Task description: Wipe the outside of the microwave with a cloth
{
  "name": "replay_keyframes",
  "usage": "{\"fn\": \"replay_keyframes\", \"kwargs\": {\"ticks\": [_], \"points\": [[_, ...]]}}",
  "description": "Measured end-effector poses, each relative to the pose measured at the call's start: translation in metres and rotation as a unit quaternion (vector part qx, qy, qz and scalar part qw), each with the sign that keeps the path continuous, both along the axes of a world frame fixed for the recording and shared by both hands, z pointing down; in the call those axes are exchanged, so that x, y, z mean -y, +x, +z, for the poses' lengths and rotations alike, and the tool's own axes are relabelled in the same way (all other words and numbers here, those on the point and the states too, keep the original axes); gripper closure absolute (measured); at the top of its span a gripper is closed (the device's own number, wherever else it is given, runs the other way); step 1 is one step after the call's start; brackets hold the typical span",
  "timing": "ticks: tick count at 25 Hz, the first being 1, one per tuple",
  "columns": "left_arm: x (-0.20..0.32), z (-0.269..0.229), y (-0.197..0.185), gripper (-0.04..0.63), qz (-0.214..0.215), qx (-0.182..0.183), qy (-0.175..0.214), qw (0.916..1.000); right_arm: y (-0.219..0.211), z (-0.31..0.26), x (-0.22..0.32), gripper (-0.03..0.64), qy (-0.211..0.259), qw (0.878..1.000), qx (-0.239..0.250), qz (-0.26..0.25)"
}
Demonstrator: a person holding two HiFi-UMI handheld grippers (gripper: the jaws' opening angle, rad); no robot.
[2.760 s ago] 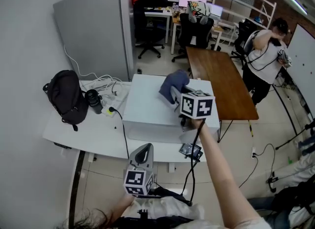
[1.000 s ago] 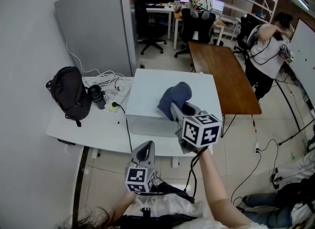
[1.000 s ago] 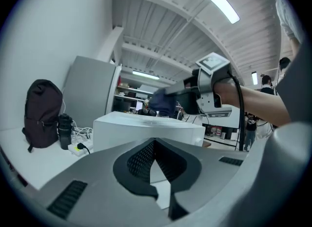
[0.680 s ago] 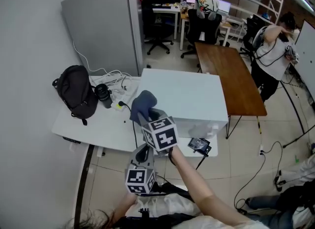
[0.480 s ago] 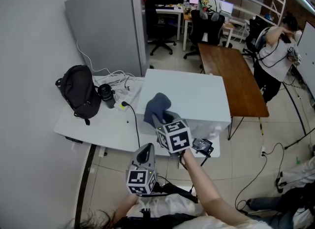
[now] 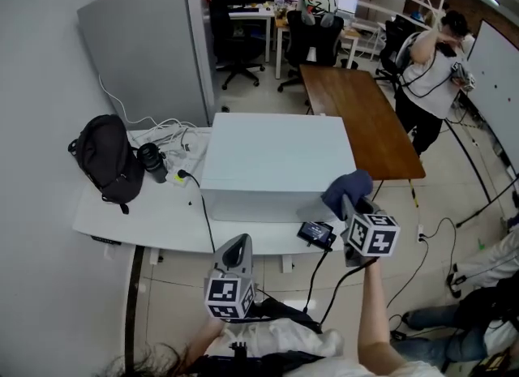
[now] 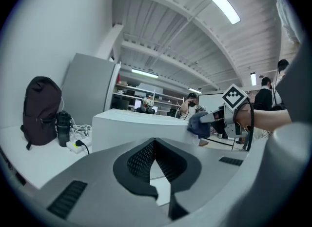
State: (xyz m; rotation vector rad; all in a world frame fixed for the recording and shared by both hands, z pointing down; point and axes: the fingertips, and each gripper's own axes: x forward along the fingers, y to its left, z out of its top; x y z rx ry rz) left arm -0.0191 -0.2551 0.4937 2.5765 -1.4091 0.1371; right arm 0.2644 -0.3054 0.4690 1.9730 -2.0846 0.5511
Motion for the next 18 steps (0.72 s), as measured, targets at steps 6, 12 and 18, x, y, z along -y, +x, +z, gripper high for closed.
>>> {"fn": "replay_keyframes", "kwargs": {"ticks": [6, 12, 18], "points": [[0.002, 0.001, 0.013, 0.601, 0.012, 0.004, -0.001, 0.9999, 0.020, -0.012, -0.018, 0.532, 0.046, 0.998, 0.022, 0.023], [0.001, 0.004, 0.002, 0.601, -0.014, 0.010, -0.002, 0.9998, -0.076, -0.048, -0.044, 0.532, 0.159, 0.985, -0.001, -0.070], [-0.005, 0.010, -0.035, 0.601, -0.074, 0.015, -0.005, 0.9971, -0.236, -0.035, -0.023, 0.531, 0.194, 0.946, -0.064, -0.252]]}}
